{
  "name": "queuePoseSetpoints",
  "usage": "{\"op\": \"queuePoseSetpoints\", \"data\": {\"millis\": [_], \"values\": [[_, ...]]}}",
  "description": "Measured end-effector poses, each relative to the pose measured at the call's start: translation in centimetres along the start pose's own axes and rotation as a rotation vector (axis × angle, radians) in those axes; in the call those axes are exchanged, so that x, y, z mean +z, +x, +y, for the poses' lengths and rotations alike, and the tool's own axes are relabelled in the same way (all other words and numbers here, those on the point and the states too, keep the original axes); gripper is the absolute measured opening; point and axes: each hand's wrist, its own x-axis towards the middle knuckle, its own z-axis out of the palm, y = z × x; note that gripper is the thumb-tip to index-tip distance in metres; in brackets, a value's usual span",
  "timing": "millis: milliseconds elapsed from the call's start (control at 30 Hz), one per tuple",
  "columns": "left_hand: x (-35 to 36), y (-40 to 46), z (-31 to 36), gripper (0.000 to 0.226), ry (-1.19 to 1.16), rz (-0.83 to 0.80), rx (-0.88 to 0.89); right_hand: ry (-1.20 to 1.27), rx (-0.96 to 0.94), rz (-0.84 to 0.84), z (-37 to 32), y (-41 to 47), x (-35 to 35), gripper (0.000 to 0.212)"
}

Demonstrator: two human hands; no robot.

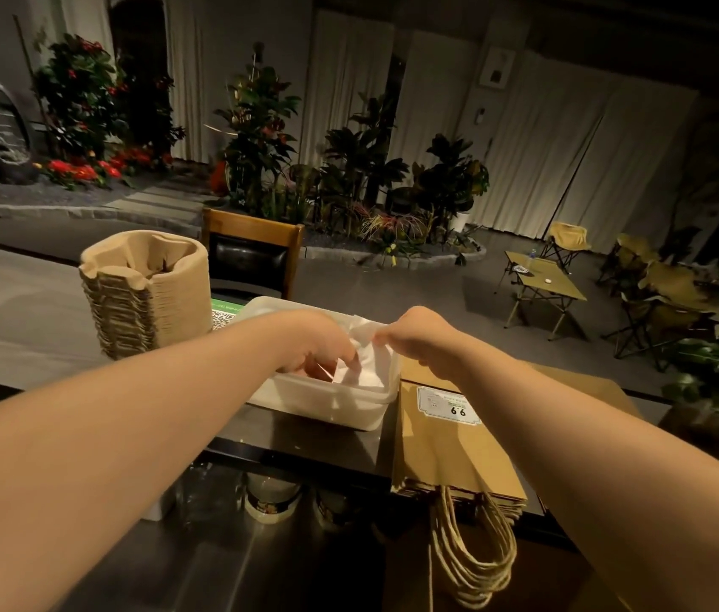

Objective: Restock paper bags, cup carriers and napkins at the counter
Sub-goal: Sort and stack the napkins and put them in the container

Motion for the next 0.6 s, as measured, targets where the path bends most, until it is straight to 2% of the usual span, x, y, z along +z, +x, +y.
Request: {"op": "queuePoseSetpoints", "data": {"millis": [100, 167, 267, 333, 400, 500, 600], "values": [[0.1, 0.8, -0.2, 0.043, 0.134, 0.035, 0.012, -0.192, -0.042, 0.065, -0.1, 0.4, 0.9, 0.024], [0.2, 1.2, -0.3, 0.05, 0.305, 0.087, 0.058, -0.332, -0.04, 0.12, 0.1, 0.5, 1.6, 0.027], [0.2, 1.4, -0.8, 0.072, 0.465, 0.273, 0.263, -0.318, -0.089, 0.214, 0.8, 0.1, 1.8, 0.036], [-0.1, 1.4, -1.1, 0.078, 0.46, 0.354, 0.471, -0.352, -0.227, 0.276, 1.1, -0.3, 1.3, 0.025], [-0.5, 1.4, -1.2, 0.07, 0.563, 0.302, 0.574, -0.478, -0.333, 0.232, 1.0, -0.9, 0.9, 0.019], [-0.4, 1.2, -1.0, 0.06, 0.712, 0.136, 0.494, -0.562, -0.294, 0.099, 0.9, -1.2, 1.2, 0.017], [-0.4, 0.9, -1.1, 0.059, 0.695, 0.131, 0.499, -0.517, -0.288, 0.095, 1.0, -1.3, 1.3, 0.018]]}}
